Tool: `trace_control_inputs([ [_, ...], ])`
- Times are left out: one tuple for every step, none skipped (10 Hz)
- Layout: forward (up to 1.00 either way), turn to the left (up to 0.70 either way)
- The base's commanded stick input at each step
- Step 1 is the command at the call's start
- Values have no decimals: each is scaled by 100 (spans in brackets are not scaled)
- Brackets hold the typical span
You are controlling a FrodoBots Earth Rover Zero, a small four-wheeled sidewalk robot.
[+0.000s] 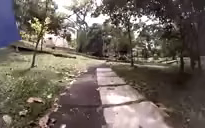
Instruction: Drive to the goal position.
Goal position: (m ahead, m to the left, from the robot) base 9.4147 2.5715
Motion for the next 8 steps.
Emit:
trace_control_inputs([
  [70, 0],
  [70, 0],
  [70, 0],
  [70, 0],
  [70, 5],
  [70, 35],
  [70, 35],
  [70, 14],
])
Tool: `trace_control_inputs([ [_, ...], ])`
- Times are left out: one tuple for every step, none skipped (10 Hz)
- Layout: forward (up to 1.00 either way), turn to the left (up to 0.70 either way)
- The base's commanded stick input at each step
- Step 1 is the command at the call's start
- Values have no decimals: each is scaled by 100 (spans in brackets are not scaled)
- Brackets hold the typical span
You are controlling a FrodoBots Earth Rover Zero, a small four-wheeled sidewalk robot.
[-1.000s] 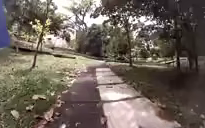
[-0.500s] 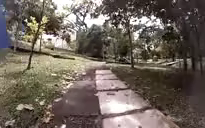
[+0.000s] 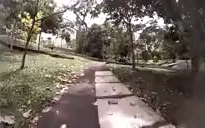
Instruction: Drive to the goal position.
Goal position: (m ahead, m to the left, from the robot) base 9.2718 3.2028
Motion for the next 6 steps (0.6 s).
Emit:
trace_control_inputs([
  [70, 0],
  [70, 0],
  [70, 19],
  [70, 34],
  [70, 34],
  [70, 19],
])
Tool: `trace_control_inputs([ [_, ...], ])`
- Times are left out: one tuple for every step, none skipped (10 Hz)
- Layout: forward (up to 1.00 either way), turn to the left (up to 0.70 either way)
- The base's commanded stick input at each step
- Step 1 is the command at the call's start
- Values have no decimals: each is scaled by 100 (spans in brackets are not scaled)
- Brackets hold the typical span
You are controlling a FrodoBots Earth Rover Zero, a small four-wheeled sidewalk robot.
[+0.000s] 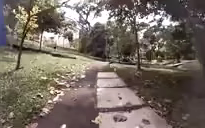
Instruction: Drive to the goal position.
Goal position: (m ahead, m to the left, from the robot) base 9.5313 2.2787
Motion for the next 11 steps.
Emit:
trace_control_inputs([
  [70, 0],
  [70, 0],
  [70, 0],
  [70, 16],
  [70, 35],
  [70, 17],
  [70, 0],
  [70, 0],
  [70, 0],
  [70, 0],
  [70, 0],
])
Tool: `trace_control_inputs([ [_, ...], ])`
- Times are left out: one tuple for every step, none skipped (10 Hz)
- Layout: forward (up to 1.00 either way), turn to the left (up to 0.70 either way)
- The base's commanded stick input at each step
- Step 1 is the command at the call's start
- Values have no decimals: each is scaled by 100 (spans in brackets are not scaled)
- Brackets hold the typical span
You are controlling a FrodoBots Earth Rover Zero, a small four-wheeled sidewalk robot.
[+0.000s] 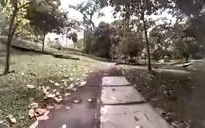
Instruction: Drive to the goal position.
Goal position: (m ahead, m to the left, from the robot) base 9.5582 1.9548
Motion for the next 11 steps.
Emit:
trace_control_inputs([
  [70, 0],
  [70, 0],
  [70, 0],
  [70, 0],
  [70, 0],
  [70, 0],
  [70, 0],
  [70, 0],
  [70, 0],
  [70, 0],
  [70, 0],
])
